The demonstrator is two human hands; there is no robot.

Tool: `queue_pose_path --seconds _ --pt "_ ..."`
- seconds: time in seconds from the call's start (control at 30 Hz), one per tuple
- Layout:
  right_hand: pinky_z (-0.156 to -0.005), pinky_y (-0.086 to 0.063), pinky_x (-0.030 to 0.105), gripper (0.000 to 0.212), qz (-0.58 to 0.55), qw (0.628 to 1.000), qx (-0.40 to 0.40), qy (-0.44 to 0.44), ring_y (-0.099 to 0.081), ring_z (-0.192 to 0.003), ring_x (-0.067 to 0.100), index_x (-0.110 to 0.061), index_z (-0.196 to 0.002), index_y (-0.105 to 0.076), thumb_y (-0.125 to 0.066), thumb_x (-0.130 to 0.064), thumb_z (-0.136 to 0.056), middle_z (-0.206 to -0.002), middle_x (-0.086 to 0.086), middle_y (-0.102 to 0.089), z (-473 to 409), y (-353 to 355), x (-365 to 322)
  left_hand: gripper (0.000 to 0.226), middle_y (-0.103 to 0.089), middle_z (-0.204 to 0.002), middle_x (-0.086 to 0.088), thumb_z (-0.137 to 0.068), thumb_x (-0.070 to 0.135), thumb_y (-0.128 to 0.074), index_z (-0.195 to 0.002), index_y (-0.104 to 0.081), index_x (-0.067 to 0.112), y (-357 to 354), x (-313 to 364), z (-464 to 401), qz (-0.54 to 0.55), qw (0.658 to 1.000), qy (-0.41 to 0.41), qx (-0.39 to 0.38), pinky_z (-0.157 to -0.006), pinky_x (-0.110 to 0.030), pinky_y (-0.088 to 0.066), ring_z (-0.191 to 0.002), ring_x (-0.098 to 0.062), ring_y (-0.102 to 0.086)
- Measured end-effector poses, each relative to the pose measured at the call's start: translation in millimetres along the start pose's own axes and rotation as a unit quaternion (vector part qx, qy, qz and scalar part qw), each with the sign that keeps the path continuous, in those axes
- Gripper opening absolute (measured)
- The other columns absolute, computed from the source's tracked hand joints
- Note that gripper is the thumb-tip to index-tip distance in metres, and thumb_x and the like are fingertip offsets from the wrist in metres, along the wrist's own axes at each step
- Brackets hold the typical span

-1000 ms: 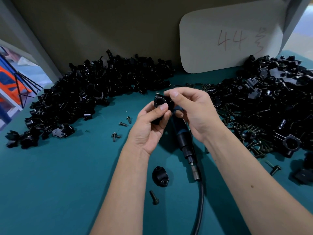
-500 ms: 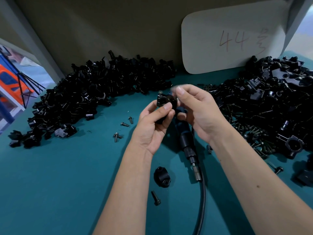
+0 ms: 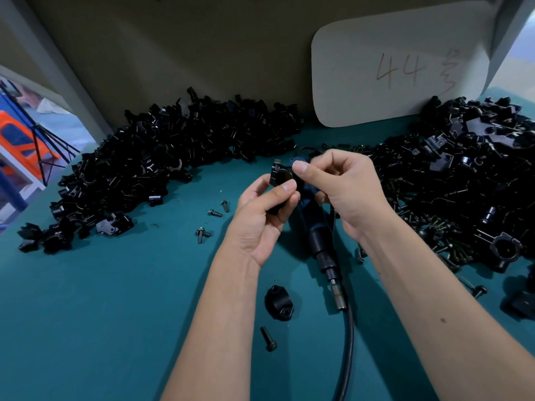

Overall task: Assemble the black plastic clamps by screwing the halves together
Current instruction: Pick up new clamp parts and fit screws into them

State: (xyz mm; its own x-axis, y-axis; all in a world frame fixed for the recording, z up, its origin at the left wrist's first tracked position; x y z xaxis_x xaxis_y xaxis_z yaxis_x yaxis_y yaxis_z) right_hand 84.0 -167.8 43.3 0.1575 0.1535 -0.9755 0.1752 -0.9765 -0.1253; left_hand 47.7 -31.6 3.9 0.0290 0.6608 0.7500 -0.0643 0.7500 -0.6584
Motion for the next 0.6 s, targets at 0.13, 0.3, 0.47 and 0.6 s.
queue_pose_path --seconds 0.13,0.3,0.47,0.6 --pt "-0.054 -0.043 0.024 0.012 0.008 0.999 -0.032 0.007 -0.052 -0.073 0.020 -0.015 -0.082 -0.076 -0.078 -0.021 -0.092 -0.079 0.008 -0.063 0 -1 2 0.044 -0.073 -0.087 -0.003 -0.071 0.006 -0.079 -0.111 -0.061 0.003 2 2 -2 -0.030 0.999 -0.015 0.010 -0.065 -0.015 -0.057 -0.069 -0.008 -0.068" --pt "-0.053 -0.041 0.029 0.038 0.069 0.997 0.008 0.028 -0.043 -0.062 0.020 -0.021 -0.060 -0.058 -0.085 -0.034 -0.083 -0.066 0.007 -0.051 -6 6 2 0.035 -0.074 -0.091 -0.005 -0.078 0.012 -0.077 -0.109 -0.062 0.004 0 0 -1 -0.018 1.000 -0.007 -0.015 -0.069 -0.019 -0.059 -0.077 -0.012 -0.071" --pt "-0.053 -0.043 0.026 0.029 0.079 0.995 -0.016 0.053 -0.048 -0.069 0.022 -0.021 -0.070 -0.060 -0.078 -0.035 -0.089 -0.076 0.009 -0.057 -8 9 -1 0.014 -0.074 -0.091 -0.008 -0.089 0.016 -0.070 -0.097 -0.063 0.006 -1 4 -2 -0.067 0.997 -0.040 -0.007 -0.072 -0.026 -0.061 -0.078 -0.017 -0.072" --pt "-0.073 -0.051 0.023 0.003 0.138 0.981 -0.061 0.121 -0.059 -0.078 0.011 -0.018 -0.096 -0.073 -0.071 -0.021 -0.096 -0.091 0.005 -0.071 -5 -1 -14 0.005 -0.070 -0.091 -0.007 -0.096 0.002 -0.066 -0.094 -0.066 0.007 -3 9 -3 -0.149 0.982 -0.114 -0.001 -0.078 -0.036 -0.062 -0.088 -0.020 -0.070"
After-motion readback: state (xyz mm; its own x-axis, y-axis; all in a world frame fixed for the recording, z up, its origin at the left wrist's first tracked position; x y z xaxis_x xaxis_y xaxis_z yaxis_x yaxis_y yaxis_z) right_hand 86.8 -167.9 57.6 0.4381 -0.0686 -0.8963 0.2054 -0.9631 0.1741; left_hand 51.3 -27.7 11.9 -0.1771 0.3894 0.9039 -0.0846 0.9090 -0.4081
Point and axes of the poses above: each hand's wrist, its own z-axis away from the middle knuckle, its own y-axis out of the back of the hand, x = y × z, the point moved 8 cm from there along -z, towards the middle knuckle
